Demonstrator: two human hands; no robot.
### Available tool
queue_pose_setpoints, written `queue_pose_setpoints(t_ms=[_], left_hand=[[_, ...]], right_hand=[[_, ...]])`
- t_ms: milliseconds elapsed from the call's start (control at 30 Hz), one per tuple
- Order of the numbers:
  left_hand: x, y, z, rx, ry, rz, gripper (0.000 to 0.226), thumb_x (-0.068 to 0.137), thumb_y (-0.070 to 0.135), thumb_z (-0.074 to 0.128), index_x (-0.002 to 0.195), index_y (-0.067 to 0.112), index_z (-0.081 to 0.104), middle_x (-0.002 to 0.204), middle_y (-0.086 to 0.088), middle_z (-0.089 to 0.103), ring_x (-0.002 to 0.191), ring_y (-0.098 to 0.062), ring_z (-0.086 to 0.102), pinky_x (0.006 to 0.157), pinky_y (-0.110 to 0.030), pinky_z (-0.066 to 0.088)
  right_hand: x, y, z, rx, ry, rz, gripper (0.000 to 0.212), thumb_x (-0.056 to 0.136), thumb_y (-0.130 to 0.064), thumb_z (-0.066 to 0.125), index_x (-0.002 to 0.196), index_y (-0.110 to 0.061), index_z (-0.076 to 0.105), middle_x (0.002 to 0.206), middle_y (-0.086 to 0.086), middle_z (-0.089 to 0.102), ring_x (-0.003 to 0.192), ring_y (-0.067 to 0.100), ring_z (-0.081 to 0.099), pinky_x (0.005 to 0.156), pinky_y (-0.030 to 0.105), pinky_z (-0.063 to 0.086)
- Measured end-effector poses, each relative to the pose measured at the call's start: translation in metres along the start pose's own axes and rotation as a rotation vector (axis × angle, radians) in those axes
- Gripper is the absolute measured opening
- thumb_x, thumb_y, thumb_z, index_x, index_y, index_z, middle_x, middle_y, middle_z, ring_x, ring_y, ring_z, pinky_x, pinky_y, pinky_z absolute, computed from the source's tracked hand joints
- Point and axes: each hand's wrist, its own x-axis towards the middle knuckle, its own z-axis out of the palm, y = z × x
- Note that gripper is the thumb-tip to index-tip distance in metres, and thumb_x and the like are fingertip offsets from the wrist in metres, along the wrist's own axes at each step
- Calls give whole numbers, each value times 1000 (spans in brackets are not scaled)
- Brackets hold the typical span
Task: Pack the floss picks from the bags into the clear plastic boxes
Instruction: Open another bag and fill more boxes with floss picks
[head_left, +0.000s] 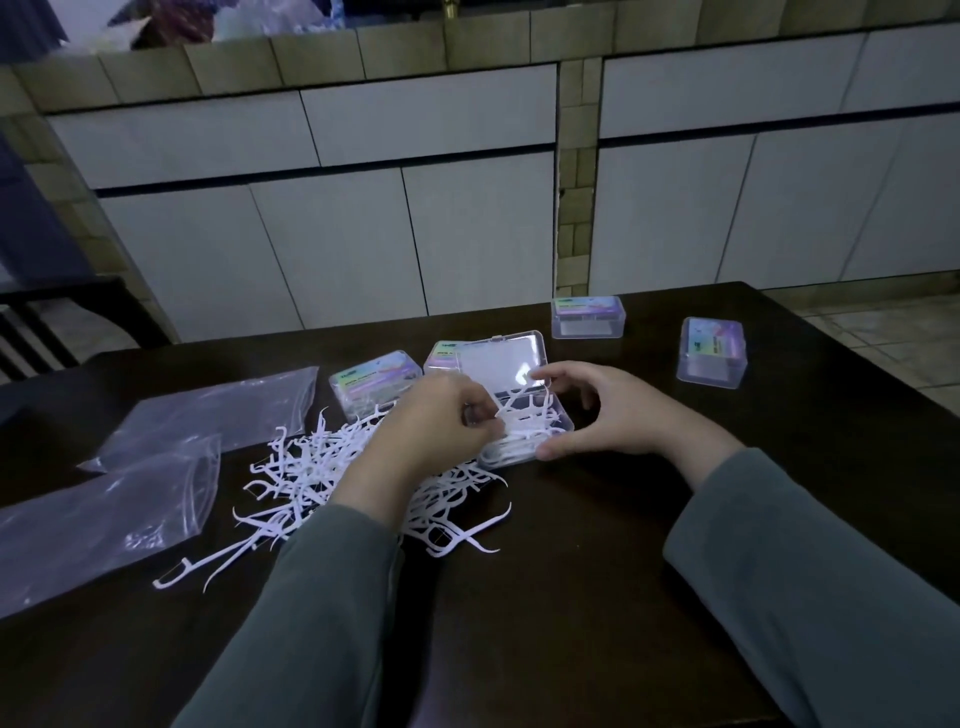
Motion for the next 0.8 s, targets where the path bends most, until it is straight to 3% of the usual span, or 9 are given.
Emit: queue_pose_setpoints(t_ms=[200, 367, 433, 500, 633, 800], left_hand=[[-4, -7, -10, -216, 22, 16, 36, 82, 33, 73, 116, 33, 64, 94, 14, 64, 90, -4, 63, 83, -34, 56], [-2, 9, -4, -54, -52, 8, 11, 87, 35, 68, 96, 34, 72, 91, 16, 62, 79, 2, 51, 68, -19, 42], [-1, 7, -7, -54, -92, -33, 7, 85, 35, 70, 92, 36, 72, 89, 16, 62, 81, 0, 53, 71, -21, 47], [-3, 3, -14, -106, -100, -46, 7, 82, 35, 73, 88, 37, 71, 89, 16, 66, 83, 0, 58, 76, -24, 51], [-8, -8, -24, -130, -70, -100, 12, 82, 41, 71, 91, 36, 66, 86, 13, 61, 79, -2, 56, 63, -19, 40], [-8, -8, -25, -110, -76, -159, 5, 84, 34, 70, 83, 29, 68, 80, 8, 66, 70, -3, 55, 57, -16, 39]], right_hand=[[1, 1, 4, 37, -2, 4, 88, 37, -78, 73, 118, -60, 42, 122, -21, 47, 122, 18, 42, 102, 50, 41], [2, 2, 5, 33, 15, 2, 87, 37, -78, 72, 117, -58, 44, 127, -19, 46, 121, 18, 42, 101, 49, 42], [1, 2, 6, 34, 19, 3, 86, 38, -78, 72, 116, -59, 44, 129, -18, 46, 122, 19, 41, 101, 49, 43], [2, 3, 6, 34, 22, 1, 86, 37, -79, 72, 116, -60, 43, 132, -18, 46, 123, 20, 40, 101, 50, 43], [3, 4, 6, 35, 28, 4, 86, 38, -79, 71, 117, -60, 43, 133, -17, 46, 124, 21, 40, 101, 49, 43], [2, 5, 3, 7, 57, 22, 84, 58, -62, 81, 131, -52, 40, 137, -9, 46, 128, 22, 38, 107, 48, 36]])
